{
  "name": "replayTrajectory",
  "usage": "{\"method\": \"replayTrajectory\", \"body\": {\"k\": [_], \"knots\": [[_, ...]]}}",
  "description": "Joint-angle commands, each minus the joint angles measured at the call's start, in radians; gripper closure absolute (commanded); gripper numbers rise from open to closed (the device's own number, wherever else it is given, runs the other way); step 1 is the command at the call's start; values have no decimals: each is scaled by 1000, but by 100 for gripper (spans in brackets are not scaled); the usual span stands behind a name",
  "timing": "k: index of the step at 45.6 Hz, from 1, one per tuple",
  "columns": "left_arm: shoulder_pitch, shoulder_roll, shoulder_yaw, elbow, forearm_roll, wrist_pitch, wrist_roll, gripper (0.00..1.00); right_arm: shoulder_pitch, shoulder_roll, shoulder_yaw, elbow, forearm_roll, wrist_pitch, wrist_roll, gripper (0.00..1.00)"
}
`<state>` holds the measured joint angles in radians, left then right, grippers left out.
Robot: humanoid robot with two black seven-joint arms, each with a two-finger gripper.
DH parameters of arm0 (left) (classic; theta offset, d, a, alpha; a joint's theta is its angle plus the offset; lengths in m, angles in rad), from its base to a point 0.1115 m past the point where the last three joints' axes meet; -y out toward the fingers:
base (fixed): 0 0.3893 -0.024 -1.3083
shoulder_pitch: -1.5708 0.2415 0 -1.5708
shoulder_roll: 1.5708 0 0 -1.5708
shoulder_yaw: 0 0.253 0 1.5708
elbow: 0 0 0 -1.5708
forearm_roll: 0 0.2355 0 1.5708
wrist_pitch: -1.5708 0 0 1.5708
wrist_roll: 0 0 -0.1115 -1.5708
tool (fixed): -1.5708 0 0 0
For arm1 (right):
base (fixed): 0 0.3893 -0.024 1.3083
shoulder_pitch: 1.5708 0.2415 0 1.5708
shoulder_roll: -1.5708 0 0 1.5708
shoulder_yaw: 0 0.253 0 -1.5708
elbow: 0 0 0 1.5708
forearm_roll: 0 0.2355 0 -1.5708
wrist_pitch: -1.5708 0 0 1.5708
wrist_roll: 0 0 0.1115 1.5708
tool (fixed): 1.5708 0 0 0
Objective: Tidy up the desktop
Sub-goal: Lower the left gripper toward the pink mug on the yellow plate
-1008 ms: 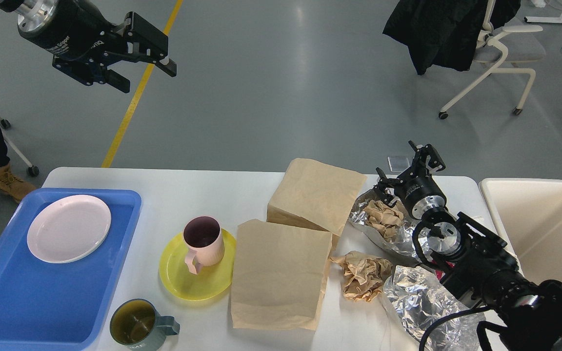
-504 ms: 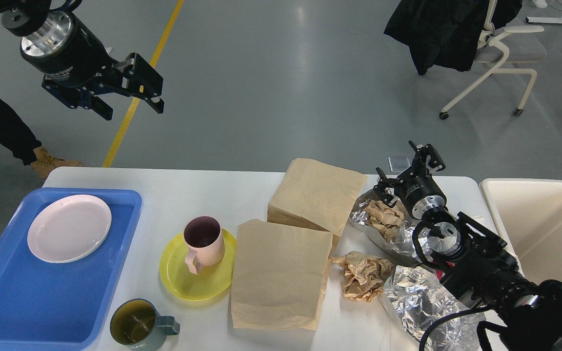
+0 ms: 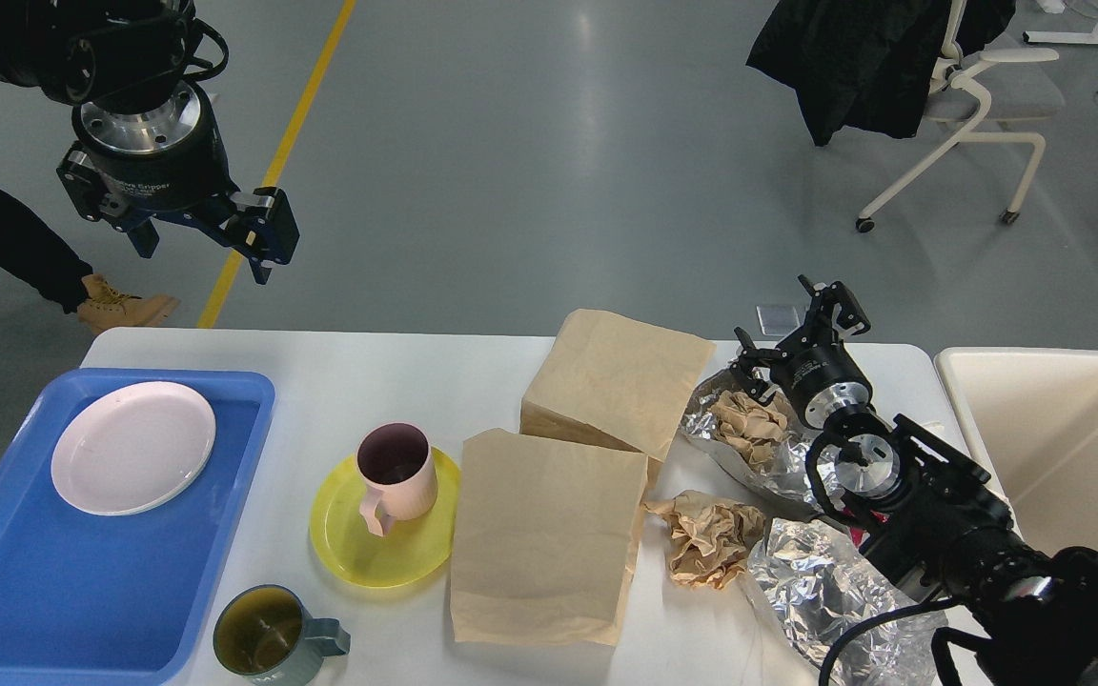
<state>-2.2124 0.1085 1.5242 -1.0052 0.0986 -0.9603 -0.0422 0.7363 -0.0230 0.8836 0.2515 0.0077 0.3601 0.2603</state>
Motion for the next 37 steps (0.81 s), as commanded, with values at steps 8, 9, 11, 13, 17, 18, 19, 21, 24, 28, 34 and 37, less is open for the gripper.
{"method": "replayTrajectory", "body": {"k": [8,9,11,13,17,18,19,21,24,28,34,37], "knots": [[2,11,-38,7,1,0,19,4,0,0,0,0,0,0,-1,0],[5,13,-44,7,1,0,19,4,0,0,0,0,0,-1,0,0],[11,17,-53,10,1,0,21,4,0,0,0,0,0,0,-1,0],[17,28,-59,11,1,0,21,4,0,0,0,0,0,0,0,0],[57,48,-81,13,-2,0,19,4,0,0,0,0,0,-1,-1,0],[75,49,-91,14,-3,0,19,4,0,0,0,0,0,-1,0,0],[114,51,-122,14,-8,0,16,4,0,0,0,0,0,0,0,0],[160,59,-151,16,-11,0,18,4,0,0,0,0,0,0,-1,0],[227,66,-185,16,-17,0,13,4,0,0,0,0,0,0,0,0],[319,105,-229,17,-17,0,13,4,0,0,0,0,0,0,0,0],[402,123,-276,19,-16,0,19,4,0,0,0,0,0,0,0,0],[415,122,-276,30,-16,12,19,4,0,0,0,0,0,0,-1,0]]}}
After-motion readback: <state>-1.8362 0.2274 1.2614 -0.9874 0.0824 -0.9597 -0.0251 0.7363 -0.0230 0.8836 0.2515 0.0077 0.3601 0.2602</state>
